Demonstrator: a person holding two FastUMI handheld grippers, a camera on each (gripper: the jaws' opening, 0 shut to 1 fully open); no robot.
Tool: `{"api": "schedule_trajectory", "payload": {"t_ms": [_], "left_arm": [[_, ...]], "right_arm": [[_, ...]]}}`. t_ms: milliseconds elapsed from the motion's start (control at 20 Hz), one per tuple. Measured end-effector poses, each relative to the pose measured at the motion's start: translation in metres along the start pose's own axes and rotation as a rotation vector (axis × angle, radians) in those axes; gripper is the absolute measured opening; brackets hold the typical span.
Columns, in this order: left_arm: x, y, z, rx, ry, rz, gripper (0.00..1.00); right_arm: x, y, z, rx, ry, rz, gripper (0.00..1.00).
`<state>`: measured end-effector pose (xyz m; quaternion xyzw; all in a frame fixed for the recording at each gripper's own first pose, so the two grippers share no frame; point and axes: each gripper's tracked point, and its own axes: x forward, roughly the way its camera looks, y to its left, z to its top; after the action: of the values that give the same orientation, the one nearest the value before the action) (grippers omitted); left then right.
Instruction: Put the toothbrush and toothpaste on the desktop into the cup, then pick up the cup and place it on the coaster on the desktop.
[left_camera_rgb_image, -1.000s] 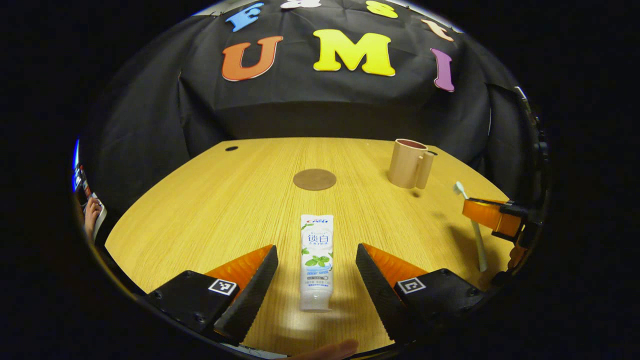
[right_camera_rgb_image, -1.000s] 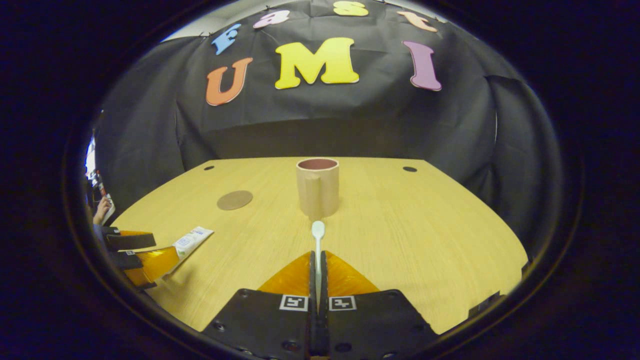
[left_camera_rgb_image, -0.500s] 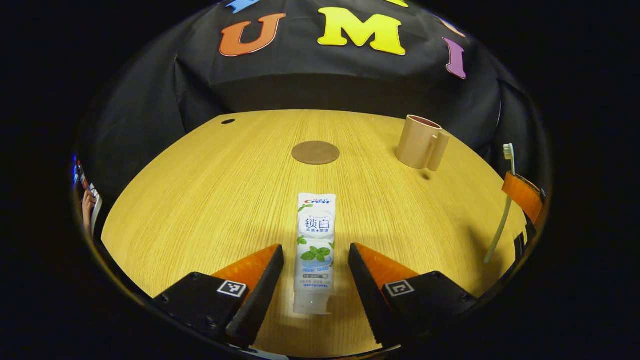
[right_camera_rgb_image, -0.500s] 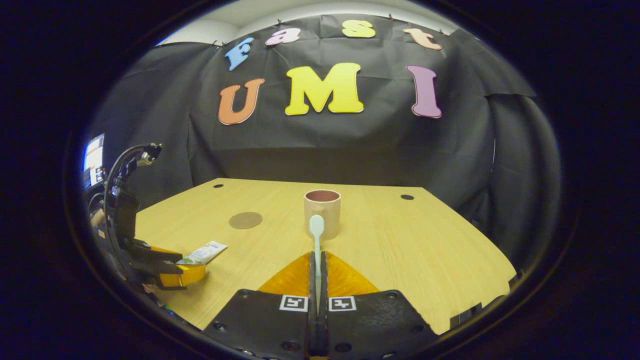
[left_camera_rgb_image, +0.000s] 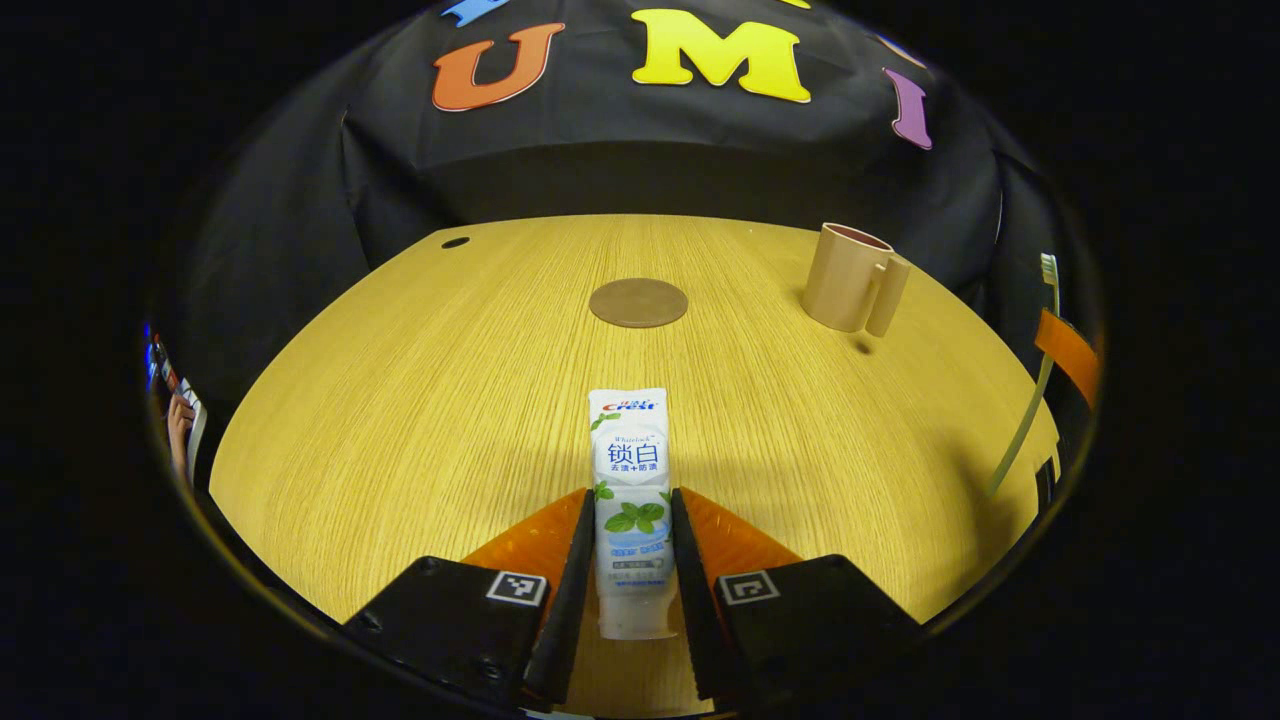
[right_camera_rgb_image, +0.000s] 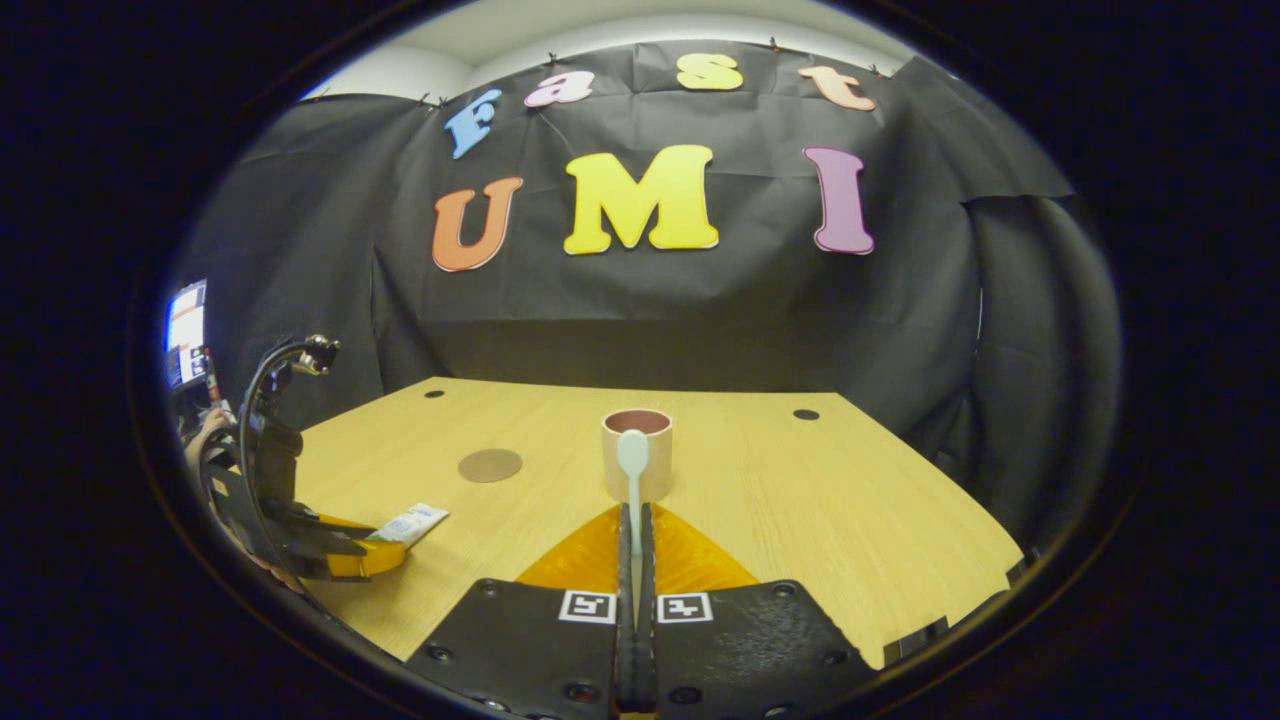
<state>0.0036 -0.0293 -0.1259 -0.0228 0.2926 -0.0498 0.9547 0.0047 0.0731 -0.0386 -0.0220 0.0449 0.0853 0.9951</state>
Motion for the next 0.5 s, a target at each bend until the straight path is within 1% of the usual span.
{"api": "schedule_trajectory", "payload": {"t_ms": [150, 200, 250, 300, 350, 450, 500], "left_arm": [[0.003, -0.005, 0.009, -0.026, -0.021, -0.003, 0.45], [0.001, -0.009, 0.014, -0.021, -0.044, -0.011, 0.49], [-0.004, -0.009, 0.02, -0.012, -0.074, -0.014, 0.44], [-0.009, -0.011, 0.028, -0.002, -0.108, -0.012, 0.48], [-0.014, -0.012, 0.036, 0.007, -0.145, -0.009, 0.44], [-0.027, -0.017, 0.059, 0.028, -0.233, -0.004, 0.44], [-0.035, -0.021, 0.071, 0.039, -0.276, -0.005, 0.48]], "right_arm": [[0.003, 0.003, 0.004, -0.012, -0.003, 0.003, 0.01], [0.004, 0.003, 0.006, -0.016, -0.001, 0.004, 0.01], [0.008, 0.004, 0.008, -0.017, -0.001, 0.006, 0.0], [0.012, 0.005, 0.012, -0.015, -0.002, 0.009, 0.01], [0.016, 0.006, 0.013, -0.011, 0.0, 0.013, 0.01], [0.024, 0.009, 0.022, -0.004, -0.006, 0.022, 0.0], [0.03, 0.009, 0.028, -0.004, -0.014, 0.021, 0.0]]}}
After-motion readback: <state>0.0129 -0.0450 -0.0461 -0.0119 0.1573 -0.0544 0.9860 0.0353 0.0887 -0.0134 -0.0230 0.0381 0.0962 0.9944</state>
